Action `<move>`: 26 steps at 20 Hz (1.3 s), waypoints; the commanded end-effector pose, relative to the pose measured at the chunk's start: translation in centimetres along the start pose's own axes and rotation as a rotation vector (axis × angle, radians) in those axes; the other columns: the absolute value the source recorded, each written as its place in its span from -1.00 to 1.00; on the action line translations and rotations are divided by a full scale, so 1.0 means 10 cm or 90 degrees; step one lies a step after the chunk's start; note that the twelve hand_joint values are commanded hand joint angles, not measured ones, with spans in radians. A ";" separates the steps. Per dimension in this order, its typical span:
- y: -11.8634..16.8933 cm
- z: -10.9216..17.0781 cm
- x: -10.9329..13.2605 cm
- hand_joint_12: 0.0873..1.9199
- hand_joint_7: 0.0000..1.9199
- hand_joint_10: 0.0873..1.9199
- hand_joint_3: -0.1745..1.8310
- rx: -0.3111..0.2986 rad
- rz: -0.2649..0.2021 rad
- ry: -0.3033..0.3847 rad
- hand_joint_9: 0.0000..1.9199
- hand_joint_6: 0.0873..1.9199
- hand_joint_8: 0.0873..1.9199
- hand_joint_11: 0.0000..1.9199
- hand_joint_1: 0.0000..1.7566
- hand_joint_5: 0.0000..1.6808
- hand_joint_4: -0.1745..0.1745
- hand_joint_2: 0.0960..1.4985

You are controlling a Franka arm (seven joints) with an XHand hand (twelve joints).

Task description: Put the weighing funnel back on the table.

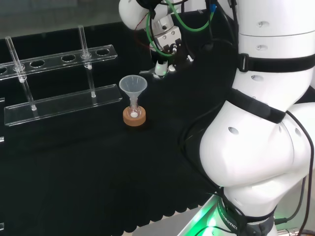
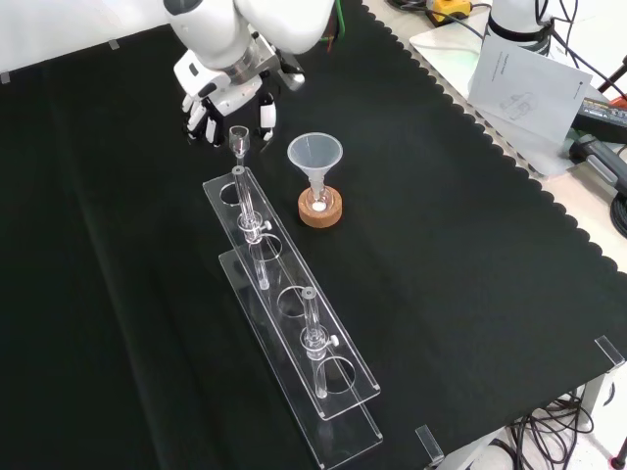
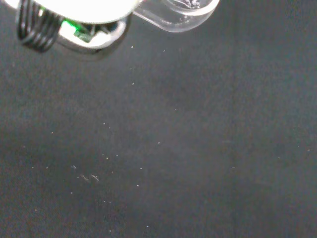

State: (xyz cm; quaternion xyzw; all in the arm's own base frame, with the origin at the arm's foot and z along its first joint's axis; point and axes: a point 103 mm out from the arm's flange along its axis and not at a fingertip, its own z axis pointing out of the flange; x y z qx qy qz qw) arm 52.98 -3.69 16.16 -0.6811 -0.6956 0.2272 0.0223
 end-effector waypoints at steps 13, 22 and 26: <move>0.32 0.25 0.30 0.21 -0.52 -0.58 -0.28 0.017 -0.034 -0.004 -0.22 -0.24 -0.36 -0.41 0.25 0.41 1.00 -0.07; 0.44 0.27 0.37 0.21 -0.52 -0.58 -0.28 0.033 -0.037 -0.004 -0.22 -0.24 -0.36 -0.41 0.25 0.41 1.00 -0.07; 0.48 0.36 0.28 0.21 -0.51 -0.58 -0.28 0.039 -0.032 -0.005 -0.22 -0.24 -0.36 -0.40 0.25 0.41 1.00 -0.07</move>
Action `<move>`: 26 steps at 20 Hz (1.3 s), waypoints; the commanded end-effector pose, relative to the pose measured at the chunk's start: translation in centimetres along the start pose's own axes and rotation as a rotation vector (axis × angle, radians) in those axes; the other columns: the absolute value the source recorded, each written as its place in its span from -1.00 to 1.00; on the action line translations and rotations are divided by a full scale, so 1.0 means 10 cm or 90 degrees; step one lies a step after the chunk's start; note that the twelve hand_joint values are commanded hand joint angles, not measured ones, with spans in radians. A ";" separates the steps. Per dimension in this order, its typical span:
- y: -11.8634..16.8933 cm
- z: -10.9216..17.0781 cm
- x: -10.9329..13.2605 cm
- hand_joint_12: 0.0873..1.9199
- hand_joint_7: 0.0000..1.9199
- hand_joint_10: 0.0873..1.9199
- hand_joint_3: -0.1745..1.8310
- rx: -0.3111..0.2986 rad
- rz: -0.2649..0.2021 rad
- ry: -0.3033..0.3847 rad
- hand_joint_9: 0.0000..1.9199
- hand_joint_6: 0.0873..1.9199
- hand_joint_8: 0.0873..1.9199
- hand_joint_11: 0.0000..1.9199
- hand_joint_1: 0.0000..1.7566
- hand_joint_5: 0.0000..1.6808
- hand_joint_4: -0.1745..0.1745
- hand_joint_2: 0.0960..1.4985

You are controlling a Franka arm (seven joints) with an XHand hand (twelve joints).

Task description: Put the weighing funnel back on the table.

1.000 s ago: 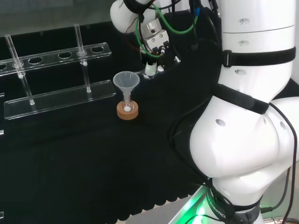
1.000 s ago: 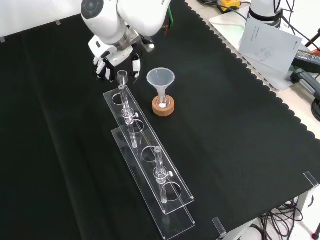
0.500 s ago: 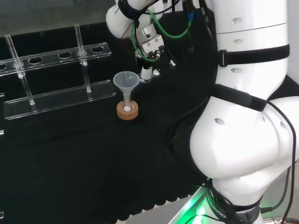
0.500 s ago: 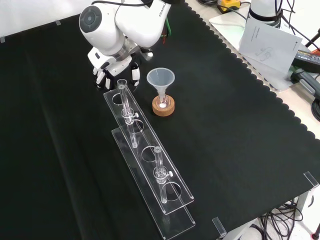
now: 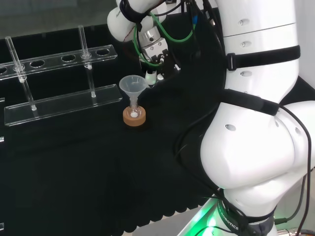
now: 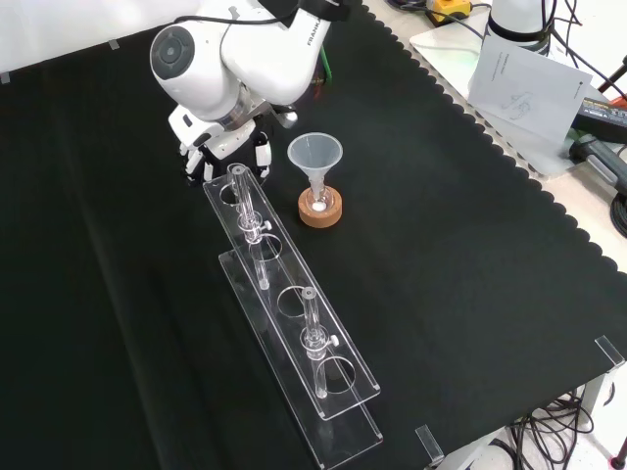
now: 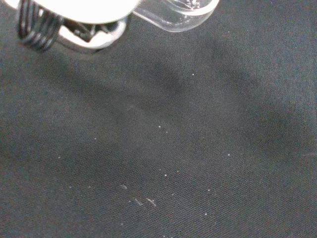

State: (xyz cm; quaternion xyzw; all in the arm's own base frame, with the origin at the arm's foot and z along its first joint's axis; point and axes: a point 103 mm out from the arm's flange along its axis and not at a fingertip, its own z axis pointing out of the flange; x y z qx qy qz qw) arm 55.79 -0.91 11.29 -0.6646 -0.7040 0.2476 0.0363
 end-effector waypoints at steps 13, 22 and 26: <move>0.11 0.18 -0.14 0.21 -0.51 -0.58 -0.28 0.018 -0.008 -0.001 -0.22 -0.23 -0.36 -0.40 0.25 0.41 1.00 -0.07; 0.11 0.25 -0.08 0.20 -0.53 -0.57 -0.32 -0.020 0.002 0.011 -0.22 -0.26 -0.35 -0.39 0.24 0.41 1.00 -0.05; 0.04 0.24 -0.11 0.22 -0.61 -0.55 -0.57 -0.039 0.003 0.026 -0.26 -0.30 -0.32 -0.43 0.10 0.20 0.64 0.05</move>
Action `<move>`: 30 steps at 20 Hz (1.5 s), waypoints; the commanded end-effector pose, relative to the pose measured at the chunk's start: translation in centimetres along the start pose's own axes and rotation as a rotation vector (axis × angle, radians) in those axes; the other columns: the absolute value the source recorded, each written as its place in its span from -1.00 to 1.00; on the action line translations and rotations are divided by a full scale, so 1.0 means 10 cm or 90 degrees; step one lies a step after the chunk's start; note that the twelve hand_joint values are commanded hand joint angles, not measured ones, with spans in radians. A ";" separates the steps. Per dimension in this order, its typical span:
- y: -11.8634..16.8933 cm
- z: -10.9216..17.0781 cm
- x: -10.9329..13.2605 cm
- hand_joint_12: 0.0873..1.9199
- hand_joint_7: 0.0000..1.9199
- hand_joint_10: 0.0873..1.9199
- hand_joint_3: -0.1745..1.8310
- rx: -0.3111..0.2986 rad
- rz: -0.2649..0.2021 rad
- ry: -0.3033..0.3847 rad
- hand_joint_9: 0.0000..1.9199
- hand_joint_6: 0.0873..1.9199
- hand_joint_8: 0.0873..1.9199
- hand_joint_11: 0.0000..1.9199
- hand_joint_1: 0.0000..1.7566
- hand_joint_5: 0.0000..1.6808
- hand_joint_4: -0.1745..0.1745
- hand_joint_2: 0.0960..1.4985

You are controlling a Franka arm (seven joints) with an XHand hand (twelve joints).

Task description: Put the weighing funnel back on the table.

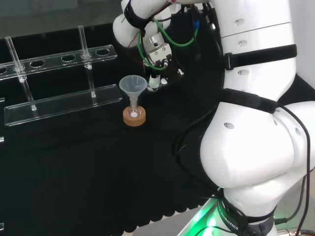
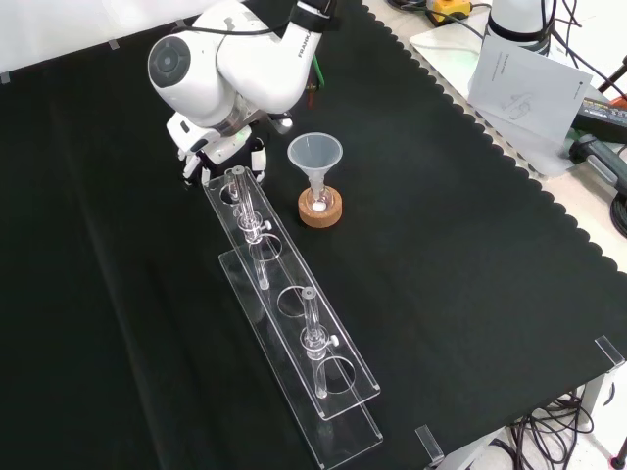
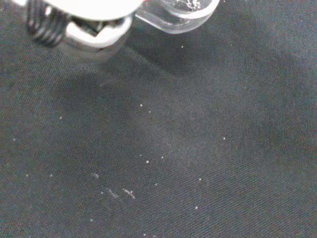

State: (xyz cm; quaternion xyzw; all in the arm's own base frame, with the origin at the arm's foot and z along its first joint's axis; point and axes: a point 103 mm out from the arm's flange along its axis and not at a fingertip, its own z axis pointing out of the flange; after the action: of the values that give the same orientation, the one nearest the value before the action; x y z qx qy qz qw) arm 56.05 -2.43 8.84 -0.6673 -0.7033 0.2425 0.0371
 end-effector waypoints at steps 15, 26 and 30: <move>-0.47 -0.26 -0.19 0.33 -0.82 -0.42 -0.44 -0.071 0.011 0.036 -0.48 -0.75 -0.34 -0.64 -0.11 -0.60 -0.12 -0.25; -1.09 -0.68 -0.41 0.34 -0.78 -0.42 -0.44 -0.093 0.046 0.037 -0.48 -0.86 -0.36 -0.64 -0.11 -0.54 -0.13 -0.24; -1.25 -0.79 -0.48 0.34 -0.78 -0.42 -0.44 -0.106 0.051 0.044 -0.48 -0.86 -0.36 -0.65 -0.11 -0.54 -0.13 -0.24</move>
State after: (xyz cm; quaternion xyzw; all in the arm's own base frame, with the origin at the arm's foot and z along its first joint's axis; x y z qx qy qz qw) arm 50.43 -4.04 19.83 -0.6946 -0.6998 0.1664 -0.0047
